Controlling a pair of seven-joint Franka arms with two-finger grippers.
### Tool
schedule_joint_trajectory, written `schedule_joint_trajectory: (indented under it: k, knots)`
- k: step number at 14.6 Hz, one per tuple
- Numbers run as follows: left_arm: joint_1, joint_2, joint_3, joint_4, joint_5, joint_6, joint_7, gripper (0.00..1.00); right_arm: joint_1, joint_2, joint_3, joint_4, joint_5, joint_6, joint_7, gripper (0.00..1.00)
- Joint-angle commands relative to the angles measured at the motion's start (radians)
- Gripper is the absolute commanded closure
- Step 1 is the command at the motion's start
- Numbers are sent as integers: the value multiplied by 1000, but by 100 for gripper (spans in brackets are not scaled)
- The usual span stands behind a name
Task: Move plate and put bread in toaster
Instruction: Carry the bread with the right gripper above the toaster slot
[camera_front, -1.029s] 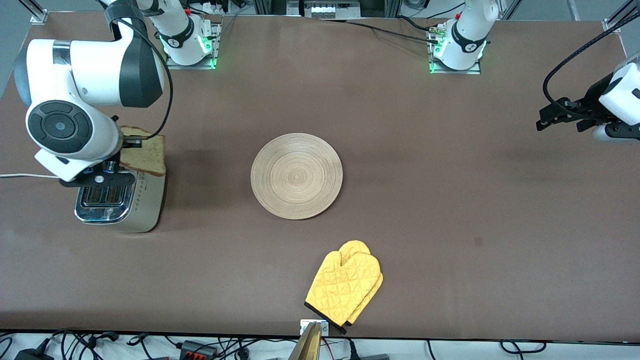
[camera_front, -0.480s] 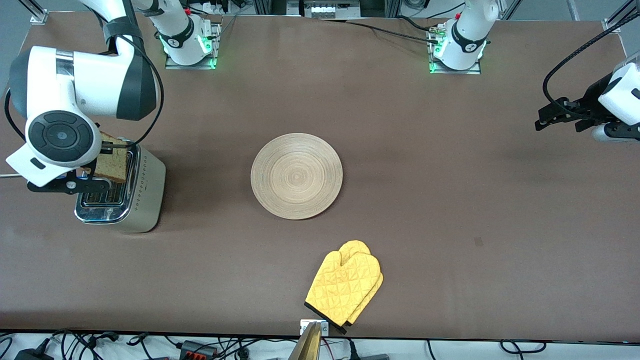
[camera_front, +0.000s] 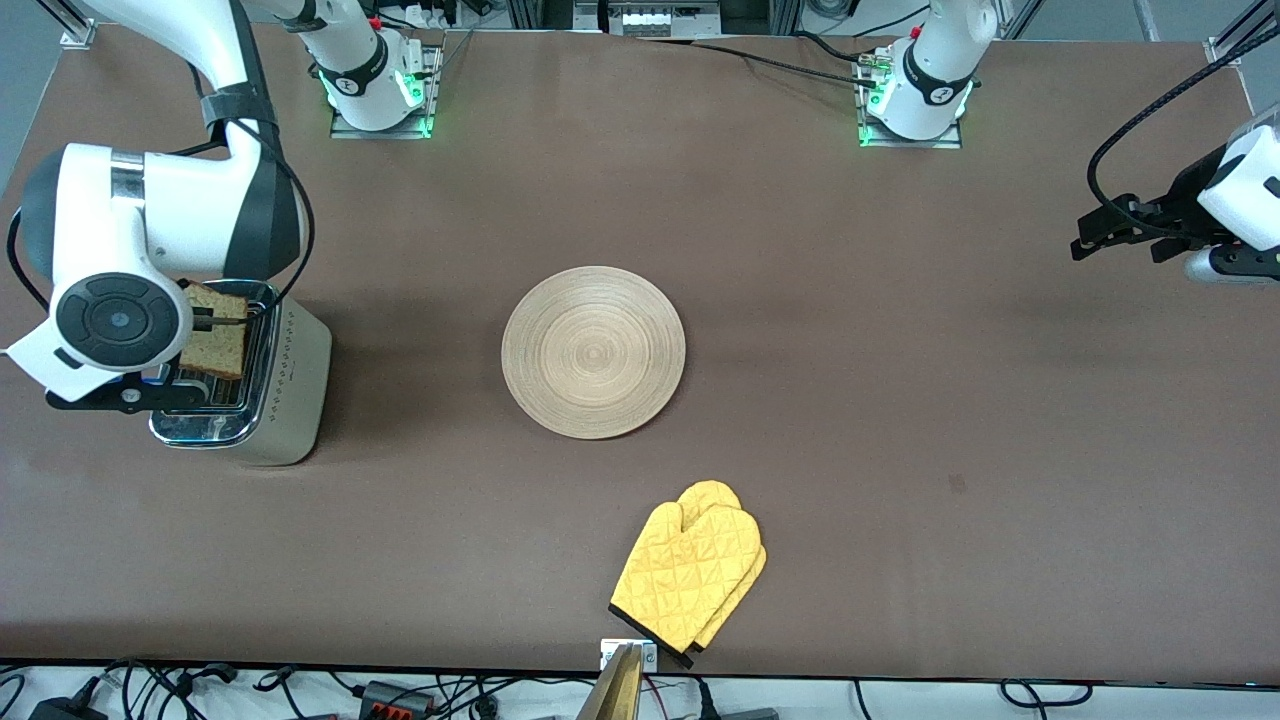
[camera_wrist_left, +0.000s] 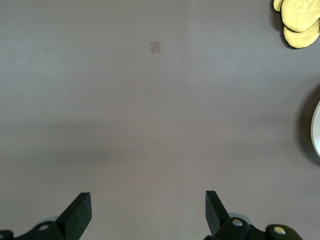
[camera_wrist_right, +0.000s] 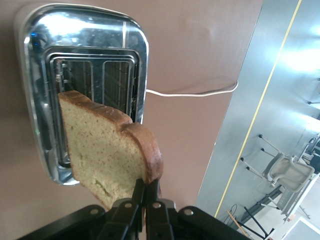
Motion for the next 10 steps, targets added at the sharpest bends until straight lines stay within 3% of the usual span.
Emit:
schedule_joint_trajectory:
  k: [1,10]
  knots:
    - [8,-15,0,-10,-19,-8,-3,0,-2,-6,1,-8,-16,22,-13,100]
    - [6,-15,-8,-9,-21,-25,-9,0,-10,20,1,-8,-5,37,-12,100]
